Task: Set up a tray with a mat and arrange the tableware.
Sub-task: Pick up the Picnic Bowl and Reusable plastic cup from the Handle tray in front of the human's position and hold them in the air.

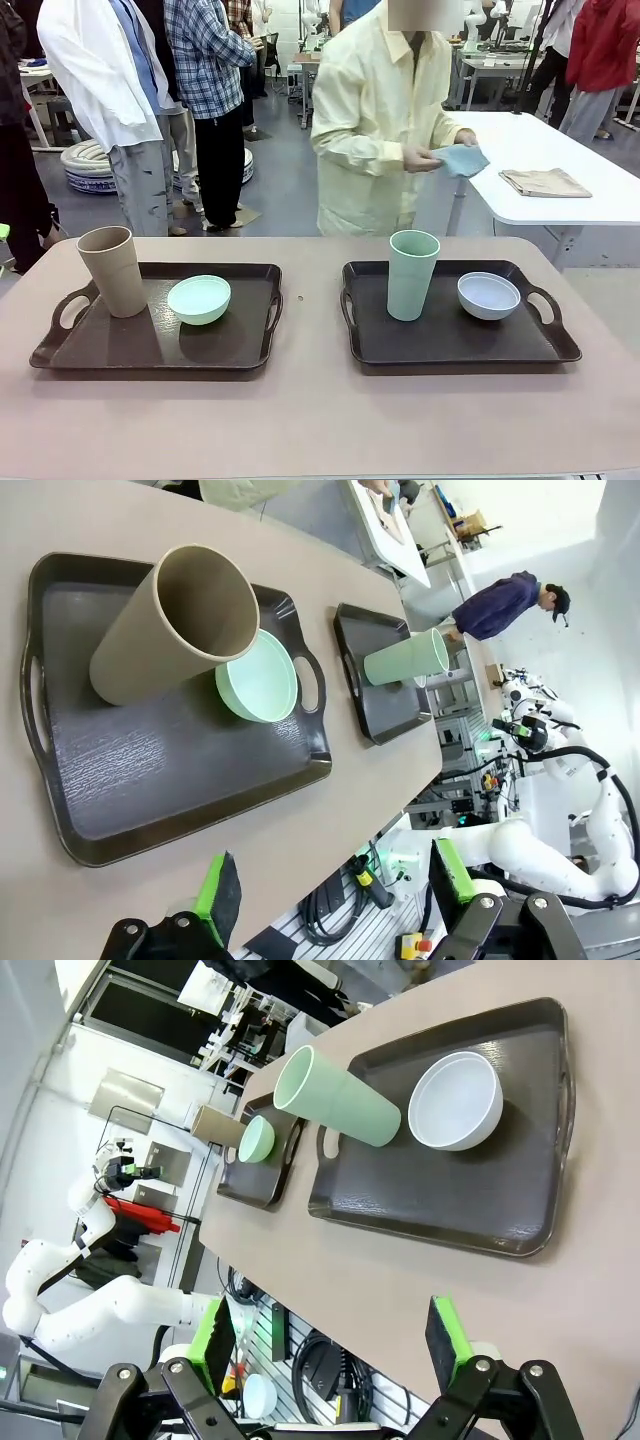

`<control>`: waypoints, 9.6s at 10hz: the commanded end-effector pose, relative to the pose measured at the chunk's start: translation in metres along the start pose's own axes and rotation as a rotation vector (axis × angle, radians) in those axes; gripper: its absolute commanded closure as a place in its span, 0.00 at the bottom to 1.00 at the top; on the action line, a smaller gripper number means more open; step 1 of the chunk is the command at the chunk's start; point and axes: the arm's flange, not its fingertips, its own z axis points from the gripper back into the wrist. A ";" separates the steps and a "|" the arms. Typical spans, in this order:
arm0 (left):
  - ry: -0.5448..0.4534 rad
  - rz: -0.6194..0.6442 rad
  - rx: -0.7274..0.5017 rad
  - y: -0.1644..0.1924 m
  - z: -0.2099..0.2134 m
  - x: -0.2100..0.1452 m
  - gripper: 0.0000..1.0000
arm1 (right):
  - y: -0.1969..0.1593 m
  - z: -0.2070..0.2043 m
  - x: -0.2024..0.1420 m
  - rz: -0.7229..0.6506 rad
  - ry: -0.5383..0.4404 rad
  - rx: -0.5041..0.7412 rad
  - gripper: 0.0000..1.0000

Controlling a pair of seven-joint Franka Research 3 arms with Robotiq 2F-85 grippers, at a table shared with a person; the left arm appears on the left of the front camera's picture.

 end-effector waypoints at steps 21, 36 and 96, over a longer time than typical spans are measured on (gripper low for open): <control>-0.015 -0.015 -0.022 0.001 -0.001 0.002 0.00 | -0.001 0.000 0.004 0.017 -0.009 0.019 0.00; -0.015 -0.015 -0.022 0.001 -0.001 0.002 0.00 | -0.001 0.000 0.004 0.017 -0.009 0.019 0.00; 0.359 -1.319 0.044 0.072 -0.052 0.200 0.00 | 0.336 -0.631 0.050 0.135 0.569 -0.892 0.00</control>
